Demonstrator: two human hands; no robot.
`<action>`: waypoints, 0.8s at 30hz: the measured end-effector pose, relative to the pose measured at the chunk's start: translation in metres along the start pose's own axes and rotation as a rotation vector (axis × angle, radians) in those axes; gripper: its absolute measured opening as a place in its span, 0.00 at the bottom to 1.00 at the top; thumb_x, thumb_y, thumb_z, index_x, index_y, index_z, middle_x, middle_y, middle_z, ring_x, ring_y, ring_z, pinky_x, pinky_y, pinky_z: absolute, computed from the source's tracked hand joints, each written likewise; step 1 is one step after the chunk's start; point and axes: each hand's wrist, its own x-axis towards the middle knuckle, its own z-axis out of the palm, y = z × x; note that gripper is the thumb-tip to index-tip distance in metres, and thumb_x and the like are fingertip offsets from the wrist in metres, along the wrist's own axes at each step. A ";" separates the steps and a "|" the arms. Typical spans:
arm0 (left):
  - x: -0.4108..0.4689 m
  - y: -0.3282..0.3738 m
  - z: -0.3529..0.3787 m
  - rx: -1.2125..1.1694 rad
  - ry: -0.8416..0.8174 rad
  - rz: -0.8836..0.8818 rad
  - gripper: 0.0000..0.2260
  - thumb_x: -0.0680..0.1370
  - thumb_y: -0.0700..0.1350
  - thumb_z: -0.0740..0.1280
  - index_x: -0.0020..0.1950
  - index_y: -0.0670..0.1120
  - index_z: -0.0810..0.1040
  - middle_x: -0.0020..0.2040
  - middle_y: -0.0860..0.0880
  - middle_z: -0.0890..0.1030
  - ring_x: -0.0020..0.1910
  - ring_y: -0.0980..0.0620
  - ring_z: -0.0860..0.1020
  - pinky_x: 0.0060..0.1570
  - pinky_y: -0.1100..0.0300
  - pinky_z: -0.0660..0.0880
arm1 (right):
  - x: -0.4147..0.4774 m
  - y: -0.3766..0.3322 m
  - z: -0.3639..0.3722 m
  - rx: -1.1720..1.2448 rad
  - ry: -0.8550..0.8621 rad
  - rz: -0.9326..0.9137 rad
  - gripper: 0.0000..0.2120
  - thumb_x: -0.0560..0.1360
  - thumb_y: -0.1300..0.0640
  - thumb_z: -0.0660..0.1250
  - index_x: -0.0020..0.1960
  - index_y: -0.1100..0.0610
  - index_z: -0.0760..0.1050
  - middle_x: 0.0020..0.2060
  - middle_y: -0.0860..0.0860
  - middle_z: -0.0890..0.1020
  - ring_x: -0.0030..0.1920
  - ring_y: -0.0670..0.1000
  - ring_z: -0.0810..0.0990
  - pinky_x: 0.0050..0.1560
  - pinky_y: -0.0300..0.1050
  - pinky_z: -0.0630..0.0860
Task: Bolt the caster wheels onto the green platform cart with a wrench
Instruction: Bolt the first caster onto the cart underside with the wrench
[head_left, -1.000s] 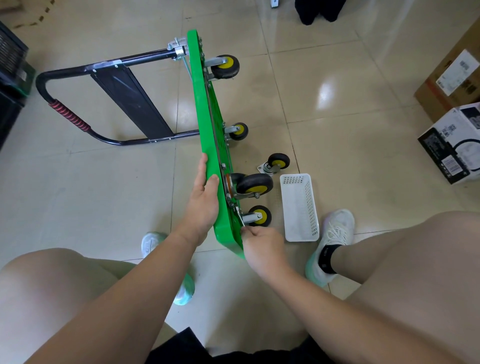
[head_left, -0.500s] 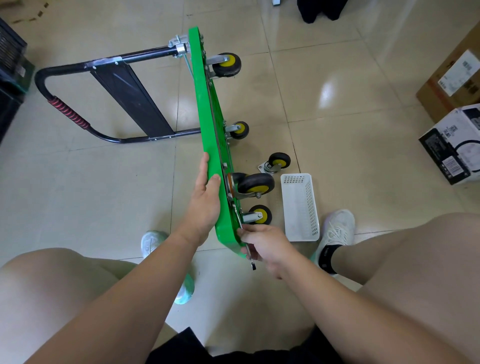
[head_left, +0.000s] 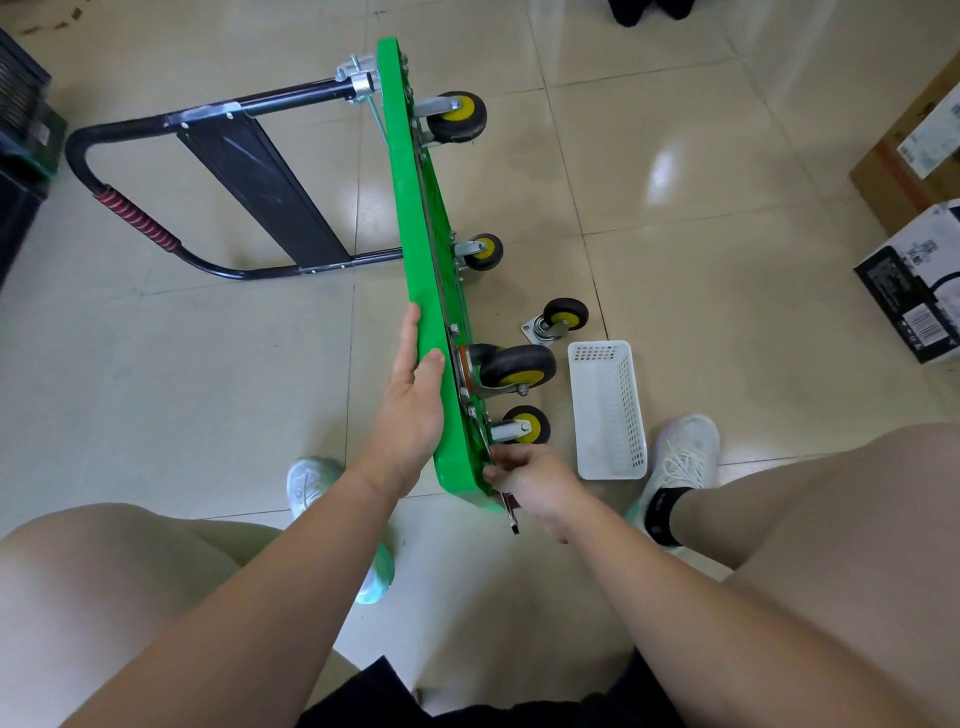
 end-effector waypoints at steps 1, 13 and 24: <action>0.000 0.000 0.000 0.003 -0.002 0.000 0.25 0.84 0.52 0.54 0.77 0.75 0.55 0.72 0.61 0.75 0.66 0.54 0.78 0.70 0.45 0.74 | 0.004 0.001 -0.001 -0.044 0.010 -0.016 0.18 0.76 0.65 0.71 0.65 0.61 0.78 0.55 0.53 0.85 0.55 0.53 0.84 0.59 0.47 0.80; -0.003 0.003 0.002 0.029 0.027 -0.004 0.23 0.84 0.53 0.54 0.66 0.84 0.59 0.72 0.64 0.75 0.68 0.57 0.76 0.73 0.46 0.70 | 0.020 0.004 -0.017 -0.166 -0.018 -0.062 0.16 0.74 0.66 0.73 0.61 0.59 0.81 0.54 0.51 0.86 0.57 0.51 0.83 0.66 0.48 0.75; -0.002 0.002 0.004 0.033 0.041 0.025 0.24 0.84 0.52 0.55 0.74 0.78 0.59 0.73 0.62 0.75 0.69 0.56 0.76 0.72 0.48 0.72 | -0.034 -0.007 -0.016 -0.056 -0.052 -0.095 0.13 0.76 0.63 0.72 0.60 0.58 0.82 0.43 0.49 0.85 0.36 0.42 0.82 0.41 0.37 0.80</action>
